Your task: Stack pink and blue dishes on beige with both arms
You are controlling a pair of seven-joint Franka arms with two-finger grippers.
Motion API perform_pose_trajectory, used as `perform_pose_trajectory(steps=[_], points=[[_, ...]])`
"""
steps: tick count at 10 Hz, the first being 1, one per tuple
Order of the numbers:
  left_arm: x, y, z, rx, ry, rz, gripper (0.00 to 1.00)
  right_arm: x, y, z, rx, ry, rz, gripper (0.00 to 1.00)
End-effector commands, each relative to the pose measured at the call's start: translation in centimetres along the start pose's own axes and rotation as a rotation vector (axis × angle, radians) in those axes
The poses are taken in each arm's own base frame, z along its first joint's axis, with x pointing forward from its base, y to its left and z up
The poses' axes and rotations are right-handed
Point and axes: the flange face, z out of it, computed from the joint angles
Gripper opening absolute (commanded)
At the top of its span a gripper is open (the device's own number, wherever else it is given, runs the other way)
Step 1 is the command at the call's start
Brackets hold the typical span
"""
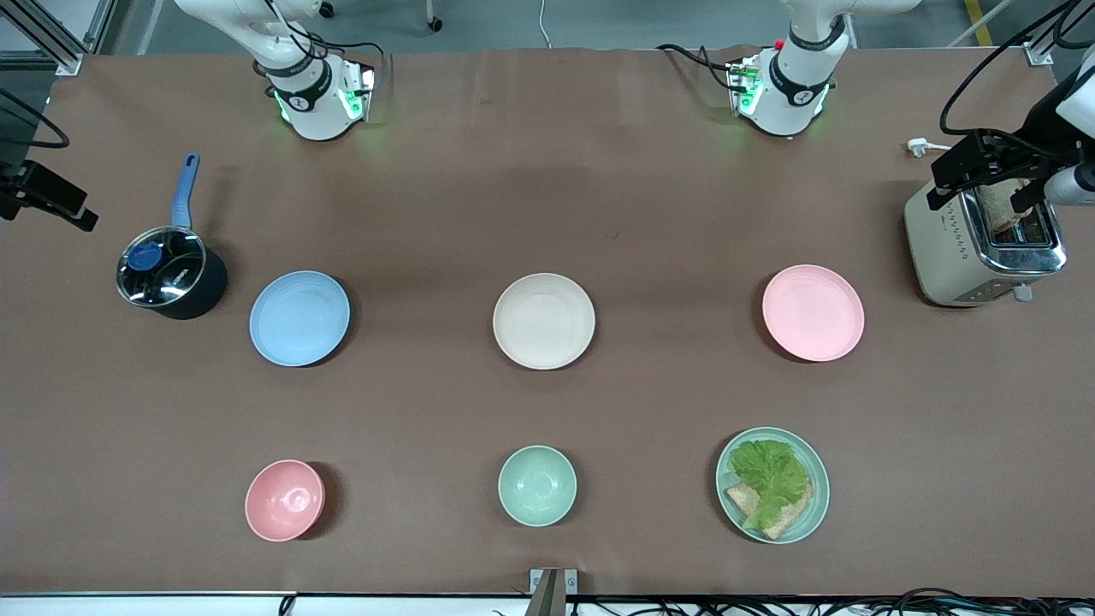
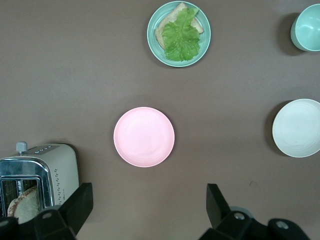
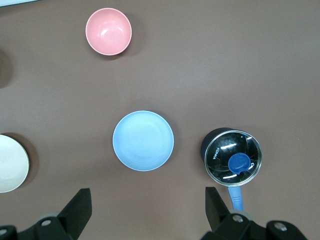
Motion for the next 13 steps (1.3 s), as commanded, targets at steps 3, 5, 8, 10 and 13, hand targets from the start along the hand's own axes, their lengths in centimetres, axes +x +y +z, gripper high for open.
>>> perform_pose_trajectory(steps=[3, 5, 8, 10, 13], points=[[0.6, -0.3, 1.6, -0.008, -0.018, 0.014, 1.00, -0.1, -0.1, 0.2, -0.002, -0.009, 0.002, 1.00], [0.9, -3.4, 2.2, -0.041, -0.024, -0.040, 0.97, 1.1, 0.1, 2.0, -0.006, -0.039, 0.006, 1.00], [2.9, -10.9, 9.8, -0.132, -0.079, -0.010, 0.97, 3.5, 0.7, 10.2, 0.047, -0.131, 0.016, 1.00], [2.7, -12.2, 18.0, -0.149, -0.081, 0.009, 1.00, 4.0, 3.6, 20.2, 0.142, -0.142, -0.059, 1.00], [1.8, -13.2, 32.4, -0.092, -0.054, 0.010, 1.00, 2.5, 6.6, 34.0, 0.206, -0.109, -0.118, 1.00]])
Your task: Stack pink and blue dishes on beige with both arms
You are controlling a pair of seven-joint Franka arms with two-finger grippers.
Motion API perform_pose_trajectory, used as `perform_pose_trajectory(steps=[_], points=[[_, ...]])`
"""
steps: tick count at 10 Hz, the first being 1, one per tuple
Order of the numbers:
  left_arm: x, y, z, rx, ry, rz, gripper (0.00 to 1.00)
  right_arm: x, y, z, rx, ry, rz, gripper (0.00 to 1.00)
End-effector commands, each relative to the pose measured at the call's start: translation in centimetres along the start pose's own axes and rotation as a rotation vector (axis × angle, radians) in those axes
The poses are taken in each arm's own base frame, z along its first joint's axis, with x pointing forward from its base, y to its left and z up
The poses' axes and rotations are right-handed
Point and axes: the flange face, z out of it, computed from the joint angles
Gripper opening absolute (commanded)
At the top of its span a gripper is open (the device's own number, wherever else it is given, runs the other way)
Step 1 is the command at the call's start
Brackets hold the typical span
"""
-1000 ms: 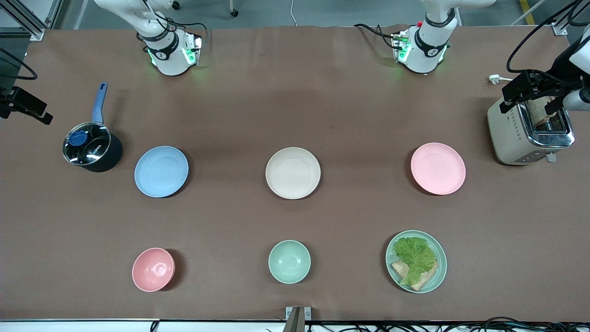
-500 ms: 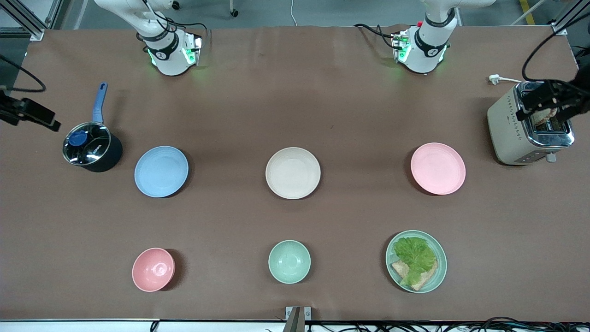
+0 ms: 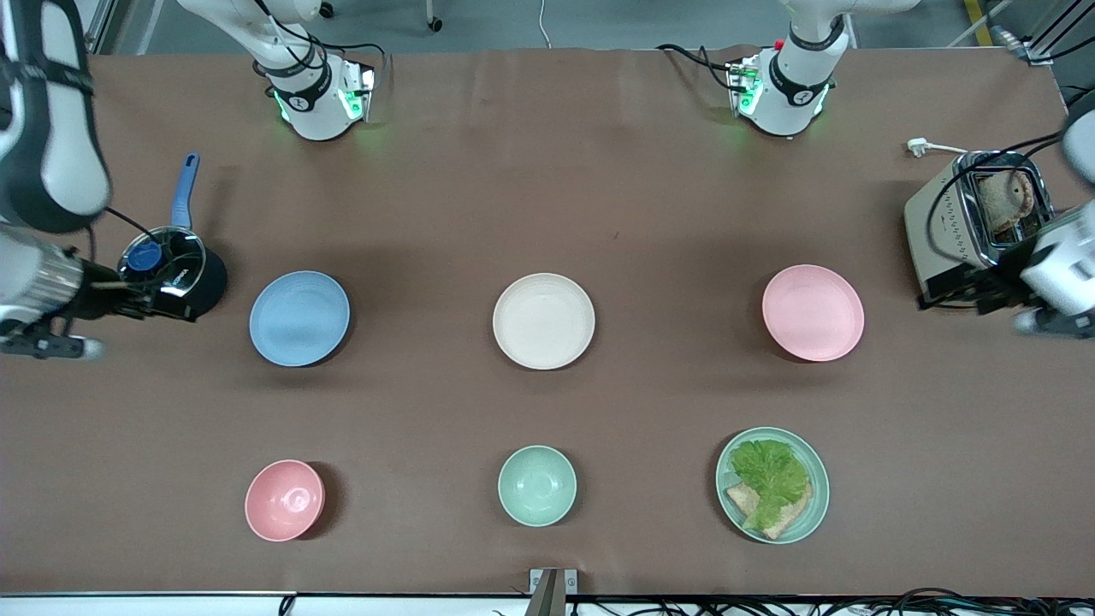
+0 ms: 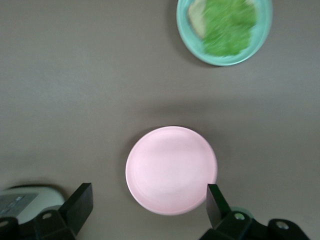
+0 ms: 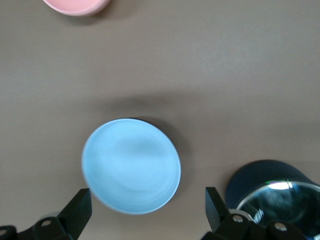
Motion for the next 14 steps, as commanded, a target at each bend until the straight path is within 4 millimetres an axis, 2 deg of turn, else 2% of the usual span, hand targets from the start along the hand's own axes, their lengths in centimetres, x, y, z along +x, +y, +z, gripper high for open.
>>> perform_pose_trajectory(steps=[1, 3, 4, 6, 7, 8, 9, 11, 12, 13, 14], points=[[-1.0, -1.1, 9.1, 0.019, -0.043, 0.014, 1.00, -1.9, 3.3, 7.6, 0.094, 0.015, -0.070, 1.00], [-1.1, -3.2, 15.3, 0.021, -0.075, 0.020, 0.99, -2.5, 5.2, 12.3, 0.113, 0.013, -0.102, 1.00], [-1.5, -3.7, 17.5, 0.005, -0.082, 0.035, 0.95, -3.0, 5.6, 14.3, 0.122, 0.014, -0.096, 0.98], [-3.9, -4.5, 20.3, -0.030, -0.060, 0.024, 0.92, -3.4, 5.7, 16.2, 0.159, 0.005, -0.106, 0.79], [-4.8, -4.5, 21.3, -0.055, -0.058, -0.005, 0.86, -3.6, 5.9, 17.3, 0.175, -0.006, -0.098, 0.69], [-5.5, -4.5, 22.2, -0.066, -0.077, -0.012, 0.75, -3.6, 5.8, 18.0, 0.191, -0.009, -0.098, 0.59], [-5.9, -4.5, 22.8, -0.067, -0.089, 0.000, 0.51, -3.7, 5.8, 18.5, 0.196, -0.013, -0.103, 0.51], [-6.4, -4.7, 23.2, -0.072, -0.100, 0.024, 0.19, -3.9, 5.8, 19.5, 0.214, -0.022, -0.081, 0.36], [-6.2, -4.6, 22.9, -0.072, -0.093, 0.039, 0.04, -3.9, 5.8, 19.7, 0.222, -0.025, -0.074, 0.16], [-5.7, -4.3, 22.0, -0.075, -0.074, 0.055, 0.00, -3.9, 6.0, 19.6, 0.225, -0.026, -0.065, 0.01], [-5.3, -3.5, 21.1, -0.080, -0.057, 0.067, 0.00, -3.6, 6.0, 19.3, 0.225, -0.022, -0.065, 0.01]])
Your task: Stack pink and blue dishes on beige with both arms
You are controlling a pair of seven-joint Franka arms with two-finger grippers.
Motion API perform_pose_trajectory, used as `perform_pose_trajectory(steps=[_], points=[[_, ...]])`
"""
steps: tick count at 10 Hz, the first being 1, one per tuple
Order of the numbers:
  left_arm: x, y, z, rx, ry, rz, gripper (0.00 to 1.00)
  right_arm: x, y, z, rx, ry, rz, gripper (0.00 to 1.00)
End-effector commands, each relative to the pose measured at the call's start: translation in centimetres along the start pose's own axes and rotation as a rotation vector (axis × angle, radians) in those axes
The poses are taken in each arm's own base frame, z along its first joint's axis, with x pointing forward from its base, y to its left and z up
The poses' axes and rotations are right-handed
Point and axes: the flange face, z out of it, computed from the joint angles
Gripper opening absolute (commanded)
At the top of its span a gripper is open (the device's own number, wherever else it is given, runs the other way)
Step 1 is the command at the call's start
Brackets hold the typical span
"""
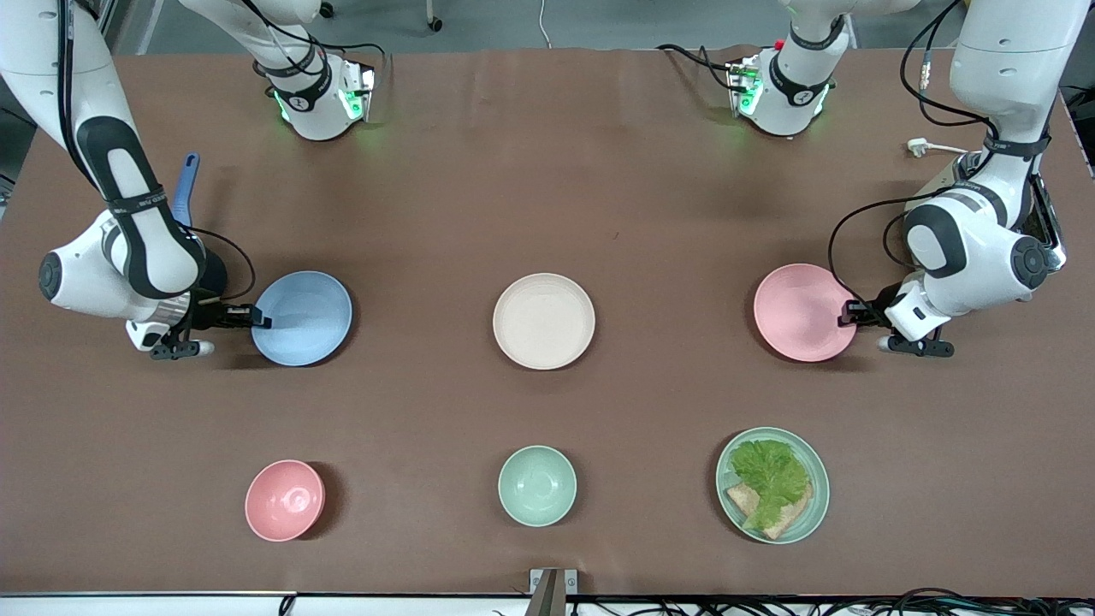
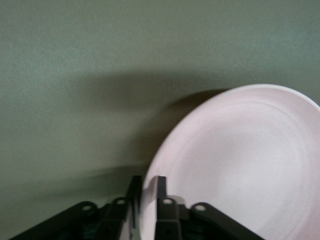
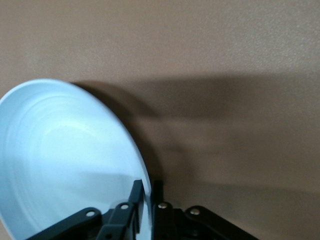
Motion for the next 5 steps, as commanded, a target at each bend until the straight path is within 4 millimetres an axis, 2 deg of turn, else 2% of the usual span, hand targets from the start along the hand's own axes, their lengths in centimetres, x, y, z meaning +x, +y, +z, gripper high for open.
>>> perform_pose_trajectory(steps=[1, 2, 3, 4, 5], points=[[0.5, 2.7, -0.7, -0.025, 0.028, 0.049, 0.00, 0.2, -0.1, -0.7, 0.020, 0.024, 0.012, 0.01], [0.9, 4.3, -2.9, -0.040, 0.052, 0.079, 0.00, 1.0, -0.8, -2.0, 0.045, 0.014, 0.028, 0.01], [1.3, 7.9, -5.3, -0.080, 0.073, 0.118, 0.00, 2.1, -1.8, -4.4, 0.080, -0.019, 0.053, 0.01], [1.8, 11.6, -6.2, -0.114, 0.094, 0.134, 0.00, 3.2, -2.4, -7.1, 0.106, -0.035, 0.068, 0.01], [2.3, 16.2, -5.8, -0.148, 0.085, 0.134, 0.00, 4.2, -3.1, -9.2, 0.085, -0.040, 0.084, 0.01]])
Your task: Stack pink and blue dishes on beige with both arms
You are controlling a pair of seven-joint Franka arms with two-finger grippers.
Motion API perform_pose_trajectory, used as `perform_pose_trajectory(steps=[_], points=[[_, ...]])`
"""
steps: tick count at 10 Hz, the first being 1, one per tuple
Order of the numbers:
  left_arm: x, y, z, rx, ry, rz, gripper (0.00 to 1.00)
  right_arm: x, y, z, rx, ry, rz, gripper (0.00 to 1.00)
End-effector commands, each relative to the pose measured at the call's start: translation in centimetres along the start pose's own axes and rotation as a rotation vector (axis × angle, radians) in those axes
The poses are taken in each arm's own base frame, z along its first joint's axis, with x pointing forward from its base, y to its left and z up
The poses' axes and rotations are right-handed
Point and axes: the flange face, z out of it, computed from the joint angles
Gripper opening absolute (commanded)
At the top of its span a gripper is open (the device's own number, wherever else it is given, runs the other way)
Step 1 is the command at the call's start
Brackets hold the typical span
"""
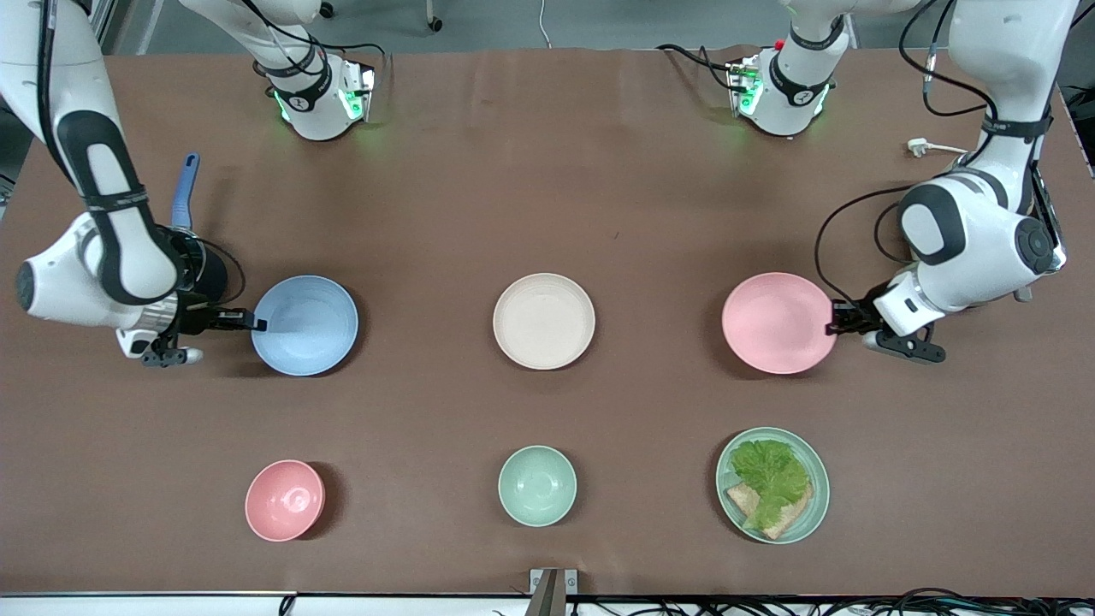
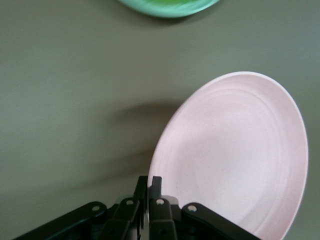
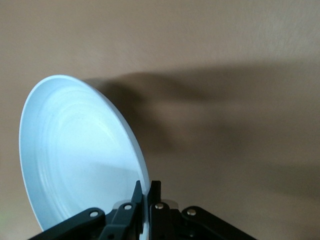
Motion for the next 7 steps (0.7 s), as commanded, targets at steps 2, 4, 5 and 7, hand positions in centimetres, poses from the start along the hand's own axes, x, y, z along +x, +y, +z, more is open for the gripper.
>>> perform_pose_trajectory(steps=[2, 4, 5, 7], points=[[1.3, 12.5, 4.1, -0.087, -0.050, -0.082, 0.00, 2.1, -5.6, -7.7, -0.074, -0.047, 0.085, 0.01], [1.4, 18.6, 7.3, -0.099, -0.017, -0.152, 0.00, 3.0, -10.4, -10.3, -0.086, -0.082, 0.145, 0.01], [1.2, 20.6, 7.8, -0.111, -0.017, -0.178, 0.00, 3.0, -12.8, -10.2, -0.098, -0.084, 0.171, 0.01], [0.7, 24.2, 11.2, -0.116, 0.020, -0.216, 0.00, 2.9, -17.6, -8.7, -0.124, -0.092, 0.206, 0.01]])
